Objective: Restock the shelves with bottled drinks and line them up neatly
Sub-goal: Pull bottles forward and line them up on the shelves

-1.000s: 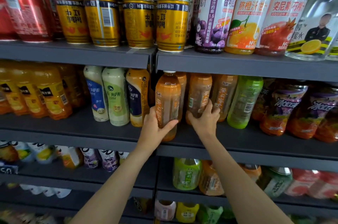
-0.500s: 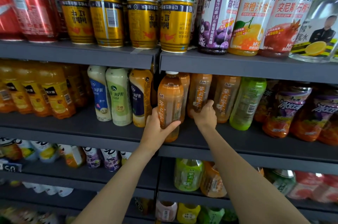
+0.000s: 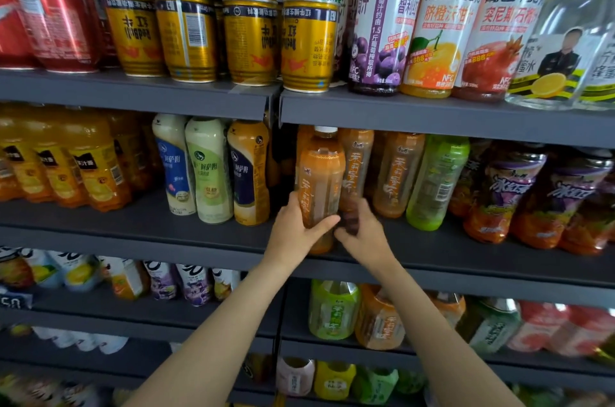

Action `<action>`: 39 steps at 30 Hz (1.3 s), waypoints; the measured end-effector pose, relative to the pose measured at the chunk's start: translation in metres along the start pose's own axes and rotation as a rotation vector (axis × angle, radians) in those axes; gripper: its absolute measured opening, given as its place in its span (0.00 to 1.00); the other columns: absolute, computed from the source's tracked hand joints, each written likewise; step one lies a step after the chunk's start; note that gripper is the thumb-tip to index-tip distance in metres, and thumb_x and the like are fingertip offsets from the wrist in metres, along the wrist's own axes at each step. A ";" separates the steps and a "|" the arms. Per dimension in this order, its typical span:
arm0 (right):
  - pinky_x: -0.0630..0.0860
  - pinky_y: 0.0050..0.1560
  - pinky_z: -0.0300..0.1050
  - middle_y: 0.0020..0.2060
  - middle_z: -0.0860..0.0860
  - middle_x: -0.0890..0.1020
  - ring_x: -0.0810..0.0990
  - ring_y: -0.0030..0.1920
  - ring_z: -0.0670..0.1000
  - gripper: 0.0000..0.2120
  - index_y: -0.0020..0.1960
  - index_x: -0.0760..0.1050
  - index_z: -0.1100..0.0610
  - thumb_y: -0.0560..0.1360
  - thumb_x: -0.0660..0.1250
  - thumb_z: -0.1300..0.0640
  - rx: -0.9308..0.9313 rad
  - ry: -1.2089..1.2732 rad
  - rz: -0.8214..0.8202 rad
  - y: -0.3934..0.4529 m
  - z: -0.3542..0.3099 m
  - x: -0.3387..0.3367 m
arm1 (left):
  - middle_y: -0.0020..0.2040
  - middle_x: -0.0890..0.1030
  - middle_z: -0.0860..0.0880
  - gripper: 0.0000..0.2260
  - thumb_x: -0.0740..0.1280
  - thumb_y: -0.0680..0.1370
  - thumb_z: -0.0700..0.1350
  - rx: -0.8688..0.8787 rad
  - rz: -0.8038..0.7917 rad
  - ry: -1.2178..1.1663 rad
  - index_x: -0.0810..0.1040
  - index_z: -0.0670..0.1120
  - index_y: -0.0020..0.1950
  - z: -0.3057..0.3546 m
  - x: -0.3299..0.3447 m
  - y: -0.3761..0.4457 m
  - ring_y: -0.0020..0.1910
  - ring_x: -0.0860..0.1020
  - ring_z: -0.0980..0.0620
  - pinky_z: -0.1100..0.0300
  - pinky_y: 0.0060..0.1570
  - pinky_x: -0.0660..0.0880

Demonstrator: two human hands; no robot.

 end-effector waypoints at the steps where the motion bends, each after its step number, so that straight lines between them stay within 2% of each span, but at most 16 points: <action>1: 0.72 0.55 0.38 0.57 0.49 0.74 0.74 0.58 0.49 0.28 0.68 0.62 0.57 0.71 0.67 0.67 0.001 0.022 -0.111 -0.008 -0.001 -0.001 | 0.65 0.73 0.47 0.34 0.70 0.70 0.57 0.005 -0.003 0.011 0.62 0.45 0.70 0.003 0.007 0.000 0.65 0.70 0.49 0.62 0.60 0.68; 3: 0.69 0.52 0.28 0.57 0.46 0.72 0.72 0.58 0.44 0.30 0.69 0.60 0.56 0.71 0.68 0.66 0.027 0.047 -0.218 -0.015 -0.003 -0.004 | 0.69 0.67 0.46 0.38 0.70 0.69 0.60 0.012 0.004 0.037 0.59 0.46 0.72 0.009 0.019 0.002 0.69 0.66 0.48 0.55 0.66 0.67; 5: 0.69 0.46 0.22 0.55 0.45 0.73 0.72 0.56 0.43 0.29 0.67 0.62 0.56 0.71 0.70 0.64 0.064 0.079 -0.168 -0.014 -0.003 -0.008 | 0.73 0.61 0.45 0.40 0.69 0.69 0.61 0.000 0.016 0.091 0.57 0.45 0.73 0.014 0.029 0.007 0.72 0.60 0.46 0.49 0.69 0.64; 7: 0.69 0.45 0.24 0.54 0.48 0.75 0.74 0.55 0.45 0.25 0.65 0.66 0.58 0.71 0.71 0.63 0.066 0.047 -0.036 -0.011 0.001 -0.012 | 0.73 0.59 0.45 0.39 0.69 0.70 0.60 0.013 0.038 0.148 0.58 0.44 0.73 0.019 0.034 0.008 0.73 0.58 0.45 0.48 0.70 0.63; 9: 0.69 0.46 0.30 0.54 0.50 0.76 0.75 0.54 0.47 0.24 0.64 0.67 0.60 0.71 0.71 0.61 0.081 0.031 0.048 -0.008 0.004 -0.013 | 0.69 0.64 0.45 0.32 0.68 0.72 0.59 0.082 0.122 0.184 0.64 0.44 0.69 0.021 0.032 0.005 0.70 0.62 0.47 0.50 0.66 0.68; 11: 0.69 0.49 0.33 0.56 0.52 0.77 0.74 0.53 0.46 0.27 0.65 0.65 0.61 0.70 0.73 0.59 0.123 0.055 0.104 -0.004 0.008 -0.012 | 0.63 0.69 0.45 0.26 0.69 0.73 0.55 0.109 0.271 0.166 0.68 0.43 0.65 0.016 0.024 0.002 0.64 0.67 0.49 0.54 0.60 0.72; 13: 0.69 0.52 0.35 0.59 0.53 0.76 0.74 0.56 0.47 0.30 0.66 0.64 0.60 0.69 0.74 0.57 0.166 0.069 0.158 0.001 0.011 -0.010 | 0.61 0.69 0.45 0.26 0.70 0.72 0.52 0.025 0.389 0.117 0.67 0.42 0.64 0.007 0.017 0.004 0.63 0.67 0.49 0.54 0.59 0.71; 14: 0.69 0.53 0.36 0.61 0.54 0.75 0.75 0.58 0.49 0.31 0.66 0.64 0.60 0.69 0.74 0.57 0.185 0.070 0.178 0.004 0.011 -0.009 | 0.62 0.69 0.44 0.28 0.71 0.72 0.51 -0.038 0.396 0.102 0.66 0.42 0.66 0.001 0.015 0.007 0.64 0.67 0.48 0.54 0.60 0.70; 18: 0.69 0.55 0.37 0.62 0.55 0.75 0.74 0.62 0.53 0.31 0.66 0.64 0.61 0.69 0.74 0.56 0.209 0.046 0.194 0.013 0.015 -0.003 | 0.70 0.65 0.43 0.38 0.74 0.70 0.50 -0.187 0.226 0.055 0.58 0.40 0.73 -0.017 0.020 0.023 0.70 0.62 0.45 0.52 0.67 0.63; 22: 0.70 0.60 0.43 0.63 0.56 0.69 0.71 0.64 0.55 0.33 0.67 0.65 0.60 0.68 0.74 0.52 0.182 -0.039 0.210 0.015 0.021 -0.003 | 0.68 0.70 0.43 0.43 0.76 0.66 0.51 -0.263 0.182 -0.057 0.57 0.42 0.73 -0.026 0.024 0.040 0.68 0.67 0.43 0.44 0.66 0.67; 25: 0.70 0.62 0.44 0.57 0.51 0.67 0.70 0.63 0.54 0.30 0.67 0.68 0.58 0.69 0.74 0.53 0.179 0.000 0.190 0.014 0.022 -0.006 | 0.64 0.73 0.44 0.38 0.76 0.67 0.50 -0.250 0.162 -0.032 0.60 0.43 0.70 -0.028 0.028 0.043 0.65 0.70 0.44 0.46 0.63 0.69; 27: 0.71 0.61 0.44 0.55 0.49 0.70 0.72 0.61 0.52 0.27 0.66 0.70 0.57 0.69 0.73 0.56 0.168 0.045 0.169 0.014 0.023 -0.007 | 0.61 0.74 0.45 0.31 0.75 0.68 0.50 -0.215 0.180 -0.002 0.65 0.43 0.66 -0.027 0.029 0.042 0.62 0.73 0.45 0.49 0.60 0.71; 30: 0.70 0.57 0.38 0.56 0.49 0.76 0.73 0.56 0.45 0.28 0.68 0.67 0.57 0.71 0.72 0.58 0.190 0.102 0.173 0.014 0.022 -0.006 | 0.60 0.75 0.45 0.27 0.74 0.70 0.49 -0.193 0.189 0.028 0.68 0.43 0.63 -0.025 0.027 0.042 0.60 0.74 0.46 0.53 0.57 0.70; 35: 0.71 0.55 0.38 0.59 0.53 0.78 0.76 0.58 0.49 0.29 0.67 0.63 0.59 0.71 0.71 0.57 0.182 0.061 0.174 0.012 0.017 -0.001 | 0.58 0.76 0.46 0.24 0.73 0.70 0.49 -0.129 0.156 0.019 0.69 0.44 0.62 -0.027 0.021 0.032 0.59 0.75 0.48 0.56 0.55 0.70; 39: 0.72 0.60 0.49 0.61 0.54 0.73 0.71 0.63 0.53 0.32 0.65 0.64 0.60 0.68 0.74 0.50 0.136 -0.133 0.170 0.012 0.017 0.006 | 0.57 0.76 0.47 0.24 0.73 0.70 0.49 -0.106 0.164 0.031 0.69 0.44 0.61 -0.028 0.019 0.025 0.58 0.74 0.48 0.57 0.54 0.70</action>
Point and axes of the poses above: each hand's wrist, its own y-axis towards the middle knuckle, its own x-axis out of the palm, z = x × y, the point moved 1 cm from there along y, towards the middle knuckle
